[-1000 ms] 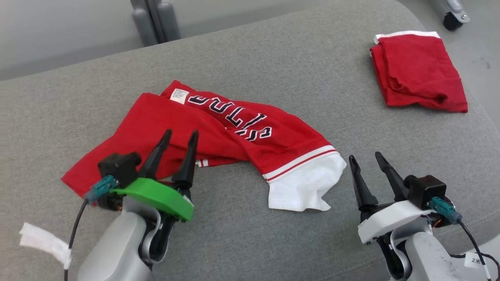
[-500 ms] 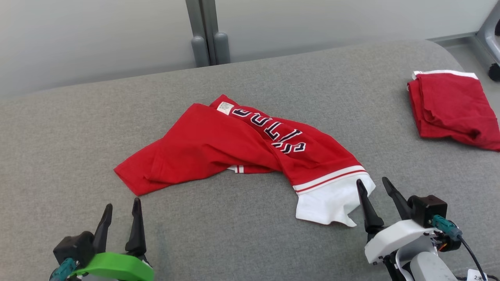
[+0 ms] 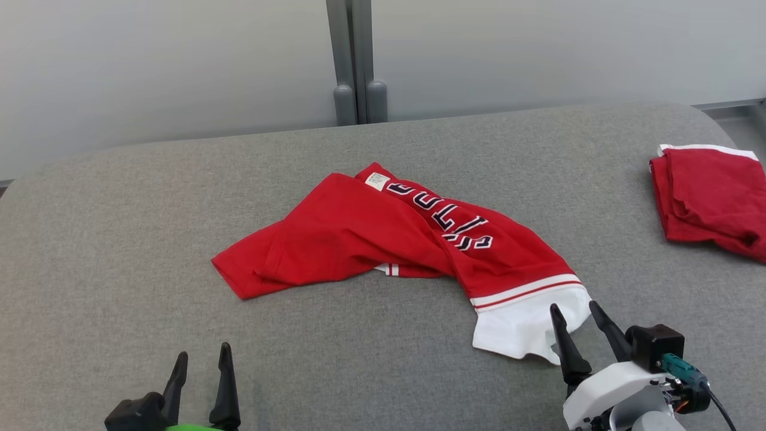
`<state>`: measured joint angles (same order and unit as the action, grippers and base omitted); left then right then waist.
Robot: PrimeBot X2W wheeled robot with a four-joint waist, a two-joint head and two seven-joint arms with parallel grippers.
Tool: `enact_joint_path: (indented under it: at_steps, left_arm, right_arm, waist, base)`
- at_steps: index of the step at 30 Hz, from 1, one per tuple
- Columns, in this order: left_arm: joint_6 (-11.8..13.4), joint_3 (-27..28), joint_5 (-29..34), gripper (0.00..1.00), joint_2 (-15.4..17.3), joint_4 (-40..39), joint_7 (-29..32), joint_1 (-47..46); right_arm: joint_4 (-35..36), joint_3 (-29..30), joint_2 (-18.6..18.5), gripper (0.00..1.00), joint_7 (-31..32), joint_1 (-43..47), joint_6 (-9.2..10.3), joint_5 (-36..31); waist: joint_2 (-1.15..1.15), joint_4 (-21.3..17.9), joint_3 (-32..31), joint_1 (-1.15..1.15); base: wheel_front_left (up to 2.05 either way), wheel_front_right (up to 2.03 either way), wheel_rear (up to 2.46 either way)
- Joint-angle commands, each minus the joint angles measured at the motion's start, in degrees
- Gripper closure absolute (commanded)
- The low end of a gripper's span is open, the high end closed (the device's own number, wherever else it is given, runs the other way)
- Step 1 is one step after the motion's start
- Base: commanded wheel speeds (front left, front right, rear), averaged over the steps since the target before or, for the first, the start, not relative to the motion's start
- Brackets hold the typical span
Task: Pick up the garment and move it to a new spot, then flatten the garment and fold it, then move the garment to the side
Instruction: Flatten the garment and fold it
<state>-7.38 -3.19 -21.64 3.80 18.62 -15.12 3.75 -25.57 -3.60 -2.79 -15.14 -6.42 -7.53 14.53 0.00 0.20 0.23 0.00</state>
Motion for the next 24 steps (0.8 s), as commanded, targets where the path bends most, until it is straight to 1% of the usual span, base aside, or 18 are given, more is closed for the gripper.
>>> enact_joint_path:
  at_steps: [1, 5, 8, 10, 11, 13, 19, 24]
  left_arm:
    - [-0.18, -0.01, 0.03, 0.00, -0.22, -0.13, -0.01, 0.04]
    - [-0.18, -0.99, -0.52, 0.00, -0.37, -0.47, -0.01, -1.21]
    - [-0.18, -1.99, -0.95, 0.00, -0.46, -0.73, -0.01, -1.92]
    - [-0.18, -2.96, -1.26, 0.00, -0.43, -0.96, -0.01, -2.85]
    - [-0.18, -3.49, -1.39, 0.00, -0.32, -1.00, -0.01, -3.35]
    - [-0.18, -4.21, -1.97, 0.00, -0.13, -0.94, -0.01, -3.99]
    - [-0.18, -6.26, -4.02, 0.00, 1.10, -0.86, -0.01, -6.43]
    - [-0.18, -7.11, -5.18, 0.00, 1.94, -0.91, -0.01, -7.57]
  right_arm:
    - [-0.25, -0.03, -0.25, 0.00, 0.01, 0.45, 0.09, -0.43]
    - [-1.02, 0.39, -0.25, 0.00, 0.01, -0.88, 0.09, -0.68]
    - [-3.10, 0.65, -0.25, 0.00, 0.01, -2.93, 0.09, -2.28]
    - [-4.48, 2.16, -0.36, 0.00, 0.01, -5.41, 0.10, -3.93]
    - [-5.53, 2.81, -0.25, 0.00, 0.01, -6.65, 0.09, -4.96]
    - [-8.11, 4.71, -0.24, 0.00, 0.02, -9.07, 0.10, -4.53]
    - [-16.16, 9.69, -0.24, 0.00, 0.02, -15.33, 0.10, -9.20]
    - [-23.92, 11.42, -0.26, 0.00, 0.02, -18.30, 0.09, -13.03]
  waist:
    - [0.00, 0.03, 0.05, 0.00]
    - [0.00, 0.47, 0.38, 0.00]
    - [0.00, 1.07, 1.26, 0.00]
    - [0.00, 1.69, 2.55, 0.00]
    - [0.00, 2.14, 3.29, 0.00]
    - [0.00, 2.94, 4.52, 0.00]
    - [0.00, 5.40, 7.88, 0.00]
    - [0.00, 6.68, 9.43, 0.00]
  base:
    - [0.00, 0.00, 0.00]
    - [0.00, 0.00, 0.00]
    - [0.00, 0.00, 0.00]
    - [0.00, 0.00, 0.00]
    - [0.00, 0.00, 0.00]
    - [0.00, 0.00, 0.00]
    - [0.00, 0.00, 0.00]
    - [0.00, 0.00, 0.00]
